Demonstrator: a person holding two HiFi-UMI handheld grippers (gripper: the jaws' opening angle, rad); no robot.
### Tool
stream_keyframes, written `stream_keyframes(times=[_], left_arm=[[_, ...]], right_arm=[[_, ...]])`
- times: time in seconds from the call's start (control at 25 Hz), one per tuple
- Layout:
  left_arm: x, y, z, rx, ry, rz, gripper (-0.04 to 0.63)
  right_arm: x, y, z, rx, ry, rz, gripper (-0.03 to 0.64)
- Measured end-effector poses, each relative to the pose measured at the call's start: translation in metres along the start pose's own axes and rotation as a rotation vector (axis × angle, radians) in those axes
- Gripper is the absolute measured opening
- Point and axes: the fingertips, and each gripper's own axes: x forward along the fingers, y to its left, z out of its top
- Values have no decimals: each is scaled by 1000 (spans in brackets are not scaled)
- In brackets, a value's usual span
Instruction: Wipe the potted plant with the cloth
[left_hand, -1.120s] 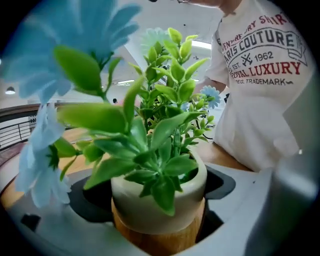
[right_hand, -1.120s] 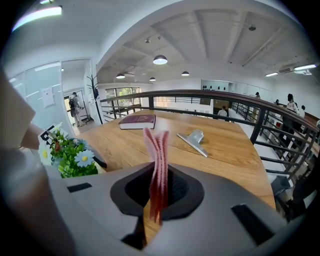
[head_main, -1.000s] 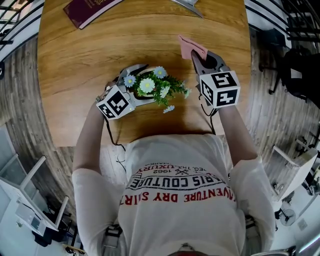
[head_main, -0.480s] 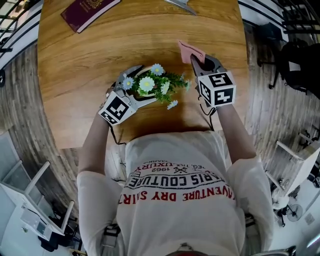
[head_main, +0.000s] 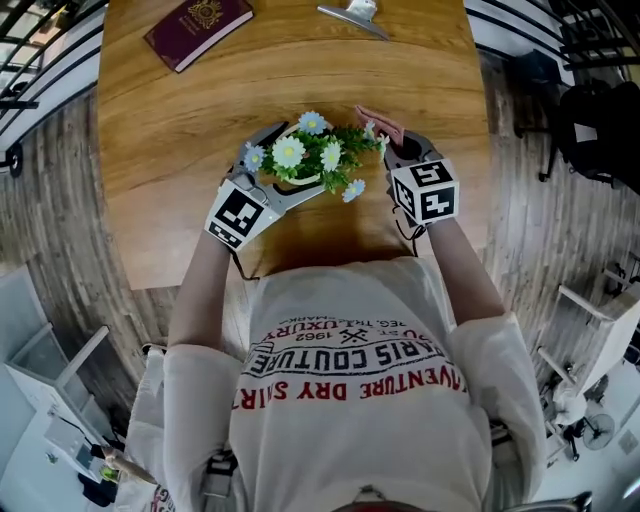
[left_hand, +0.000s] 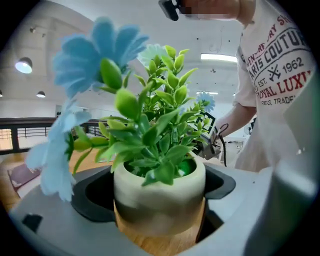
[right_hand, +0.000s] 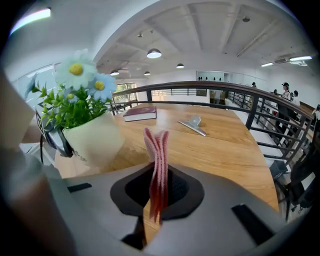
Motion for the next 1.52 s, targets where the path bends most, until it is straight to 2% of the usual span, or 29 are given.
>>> stream_keyframes(times=[0.28,0.56,0.68,0.92,1.12,1.52], left_arm=[[-3,8,36,7,-17,6,505],[1,4,54,-31,-28,-38,503],[5,-2,58,-22,-9,-64,505],[11,-5,64,-9,-14,-61,503],[13,-7,71,-53,-67,-26,505],[13,-15,70,-98,-96,-32,503]], right_arm=[[-1,46,21,-40,-104,126,37],[-14,76,27,-220,-207,258,37],[-17,82,25,-280,-232,289,37],[-21,83,26,-246,-297,324,37],[-27,98,30,-235,-339,363,37],[-27,129,22,-240,-340,446,37]])
